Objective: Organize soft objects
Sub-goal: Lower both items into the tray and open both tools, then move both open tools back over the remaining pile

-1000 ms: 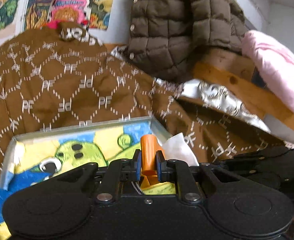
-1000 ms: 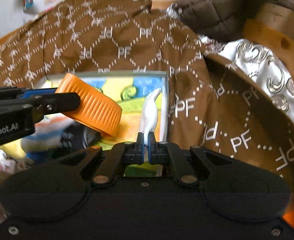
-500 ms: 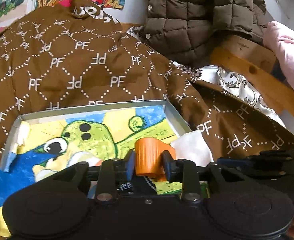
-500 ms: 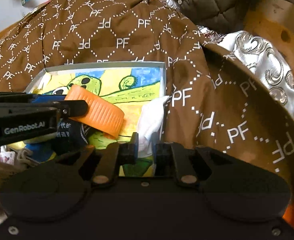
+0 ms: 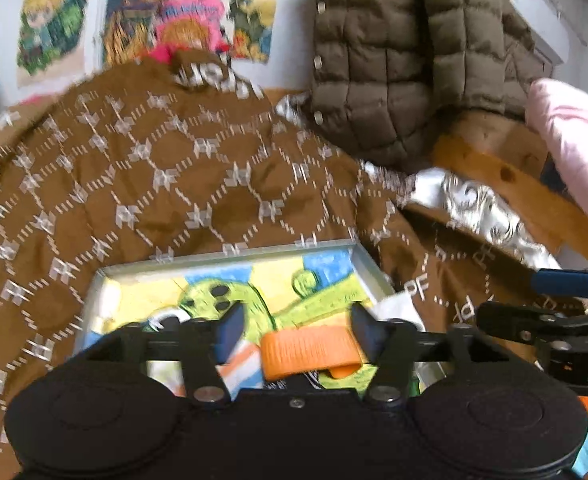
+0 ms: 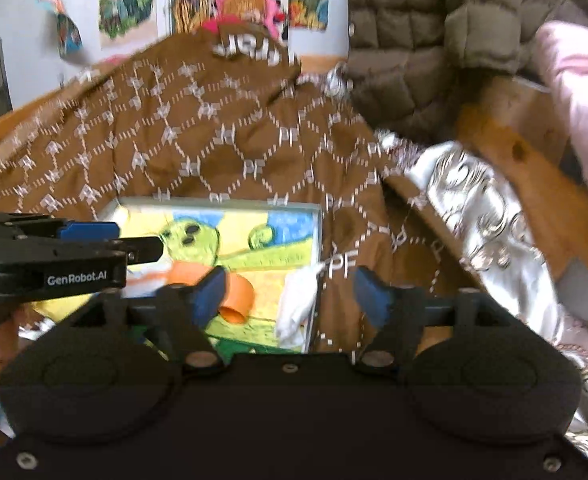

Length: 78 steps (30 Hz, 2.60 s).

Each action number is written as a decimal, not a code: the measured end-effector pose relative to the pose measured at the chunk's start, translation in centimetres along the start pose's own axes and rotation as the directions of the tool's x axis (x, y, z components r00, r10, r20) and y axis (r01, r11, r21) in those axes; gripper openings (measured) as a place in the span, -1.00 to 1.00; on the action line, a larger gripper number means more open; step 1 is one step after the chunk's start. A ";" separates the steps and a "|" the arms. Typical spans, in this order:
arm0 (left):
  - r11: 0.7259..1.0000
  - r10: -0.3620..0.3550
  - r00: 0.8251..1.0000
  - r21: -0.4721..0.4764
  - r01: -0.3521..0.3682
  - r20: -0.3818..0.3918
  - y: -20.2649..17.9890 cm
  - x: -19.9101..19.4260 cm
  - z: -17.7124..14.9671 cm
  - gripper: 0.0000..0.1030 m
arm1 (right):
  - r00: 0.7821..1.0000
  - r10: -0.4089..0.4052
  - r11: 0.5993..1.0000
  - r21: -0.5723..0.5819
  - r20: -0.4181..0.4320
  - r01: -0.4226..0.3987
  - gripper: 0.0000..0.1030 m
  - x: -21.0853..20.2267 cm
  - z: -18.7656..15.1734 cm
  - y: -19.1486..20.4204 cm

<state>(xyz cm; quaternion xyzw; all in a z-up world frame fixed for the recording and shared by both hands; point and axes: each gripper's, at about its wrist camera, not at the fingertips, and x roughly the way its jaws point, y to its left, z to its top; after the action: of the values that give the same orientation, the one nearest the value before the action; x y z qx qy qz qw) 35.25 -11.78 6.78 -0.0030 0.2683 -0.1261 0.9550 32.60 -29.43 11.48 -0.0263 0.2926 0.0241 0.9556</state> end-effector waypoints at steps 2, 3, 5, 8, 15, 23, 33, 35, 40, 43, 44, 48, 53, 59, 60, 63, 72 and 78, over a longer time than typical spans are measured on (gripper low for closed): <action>1.000 0.018 0.999 -0.002 -0.018 0.044 0.2 -2.1 0.4 0.57 | 0.999 0.004 1.000 0.014 0.046 -0.005 0.78 -2.1 0.4 0.1; 1.000 0.023 0.998 -0.004 -0.023 0.058 0.2 -3.1 0.6 0.57 | 0.998 0.008 1.000 0.018 0.067 -0.009 0.83 -3.2 0.6 0.1; 1.000 0.024 0.996 -0.005 -0.023 0.081 0.4 -5.2 1.0 0.62 | 0.995 0.016 0.999 0.031 0.096 -0.019 0.94 -5.1 0.9 0.2; 1.000 0.025 0.992 -0.002 -0.025 0.123 0.7 -8.7 1.1 0.80 | 0.990 0.036 0.998 0.052 0.139 -0.043 0.99 -8.2 1.1 0.5; 0.999 0.040 0.980 -0.016 -0.037 0.196 1.5 -16.8 -1.3 0.94 | 0.973 0.061 0.995 0.066 0.224 -0.078 0.99 -15.5 -0.6 2.2; 0.998 0.050 0.976 0.027 -0.057 0.210 2.2 -23.8 -6.9 0.98 | 0.941 0.040 0.997 0.051 0.335 -0.060 0.99 -22.9 -5.1 5.1; 0.993 0.069 0.973 0.081 -0.089 0.220 2.8 -30.5 -13.7 0.99 | 0.921 -0.002 1.000 -0.013 0.391 0.008 0.99 -28.9 -11.0 9.6; 0.993 0.070 0.974 0.077 -0.089 0.215 3.0 -31.5 -14.9 0.99 | 0.924 -0.008 1.000 -0.019 0.381 0.016 0.99 -29.6 -12.2 10.3; 0.992 0.081 0.975 0.082 -0.100 0.206 3.3 -33.2 -17.1 0.99 | 0.932 -0.022 0.999 -0.025 0.361 0.033 0.99 -30.8 -14.1 11.3; 0.992 0.086 0.977 0.076 -0.102 0.196 3.7 -33.8 -18.1 0.99 | 0.938 -0.026 0.999 -0.015 0.345 0.033 0.99 -32.0 -16.0 11.9; 0.992 0.087 0.978 0.072 -0.102 0.190 3.8 -34.0 -18.4 0.99 | 0.940 -0.032 0.999 -0.012 0.341 0.039 0.99 -31.9 -16.2 11.9; 0.993 0.095 0.981 0.054 -0.105 0.167 4.3 -34.4 -19.7 0.99 | 0.949 -0.044 0.999 0.011 0.313 0.043 0.99 -31.8 -17.2 11.9; 0.993 0.109 0.988 0.028 -0.113 0.110 5.2 -34.5 -21.6 0.99 | 0.962 -0.041 0.999 0.018 0.269 0.037 0.99 -31.4 -18.8 12.3; 0.990 0.142 0.989 0.013 -0.142 0.044 6.4 -34.2 -23.5 0.99 | 0.982 -0.003 1.000 -0.027 0.188 0.009 0.99 -29.8 -21.0 13.3; 0.990 0.143 0.989 0.012 -0.144 0.033 6.6 -34.0 -23.7 0.99 | 0.985 0.001 1.000 -0.030 0.174 0.004 0.99 -29.4 -21.3 13.4; 0.989 0.148 0.989 0.013 -0.148 0.003 6.9 -33.4 -24.2 0.99 | 0.992 0.013 0.999 -0.044 0.129 -0.007 0.99 -28.2 -21.8 13.8; 0.987 0.158 0.984 0.029 -0.156 -0.078 7.3 -31.7 -25.4 0.99 | 0.996 0.057 0.996 -0.078 0.063 -0.053 0.99 -26.4 -21.8 14.4; 0.987 0.162 0.980 0.033 -0.159 -0.118 7.4 -30.9 -25.8 0.99 | 0.997 0.066 0.993 -0.100 0.028 -0.063 0.99 -26.0 -22.1 14.4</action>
<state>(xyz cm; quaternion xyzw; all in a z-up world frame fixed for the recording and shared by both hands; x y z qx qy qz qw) -1.73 4.44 -0.01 0.0372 0.3232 -0.0517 0.9442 -2.11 -17.25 7.24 -0.0640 0.2769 0.0697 0.9562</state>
